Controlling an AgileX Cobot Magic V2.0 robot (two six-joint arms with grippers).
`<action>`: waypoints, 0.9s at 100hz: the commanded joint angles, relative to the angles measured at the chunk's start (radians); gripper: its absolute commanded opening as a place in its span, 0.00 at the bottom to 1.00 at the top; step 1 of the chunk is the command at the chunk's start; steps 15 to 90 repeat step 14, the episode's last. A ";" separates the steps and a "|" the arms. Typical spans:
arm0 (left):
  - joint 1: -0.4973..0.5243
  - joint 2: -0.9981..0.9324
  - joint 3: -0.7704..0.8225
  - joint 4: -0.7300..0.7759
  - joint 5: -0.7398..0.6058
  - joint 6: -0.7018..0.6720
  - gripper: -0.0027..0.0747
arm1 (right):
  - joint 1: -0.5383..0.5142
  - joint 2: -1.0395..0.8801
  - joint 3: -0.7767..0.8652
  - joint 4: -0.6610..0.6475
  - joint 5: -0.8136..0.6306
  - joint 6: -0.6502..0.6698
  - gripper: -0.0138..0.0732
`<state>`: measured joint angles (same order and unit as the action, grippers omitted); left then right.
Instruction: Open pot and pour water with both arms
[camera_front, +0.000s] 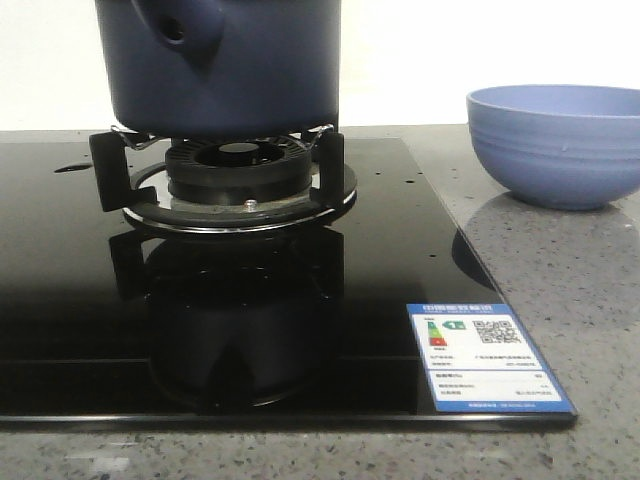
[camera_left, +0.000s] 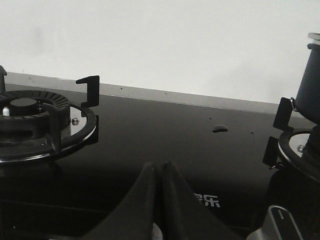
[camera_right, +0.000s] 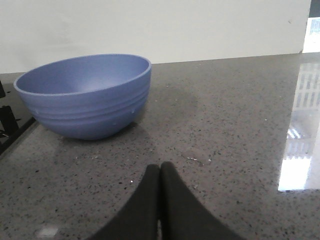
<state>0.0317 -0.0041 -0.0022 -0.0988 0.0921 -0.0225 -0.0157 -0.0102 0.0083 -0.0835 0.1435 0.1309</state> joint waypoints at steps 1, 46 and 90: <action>-0.008 -0.027 0.034 -0.010 -0.079 -0.006 0.01 | -0.002 -0.016 0.024 -0.013 -0.069 -0.004 0.09; -0.008 -0.027 0.034 -0.010 -0.079 -0.006 0.01 | -0.002 -0.016 0.024 -0.013 -0.069 -0.004 0.09; -0.008 -0.027 0.034 -0.010 -0.079 -0.006 0.01 | -0.002 -0.016 0.024 -0.013 -0.069 -0.004 0.09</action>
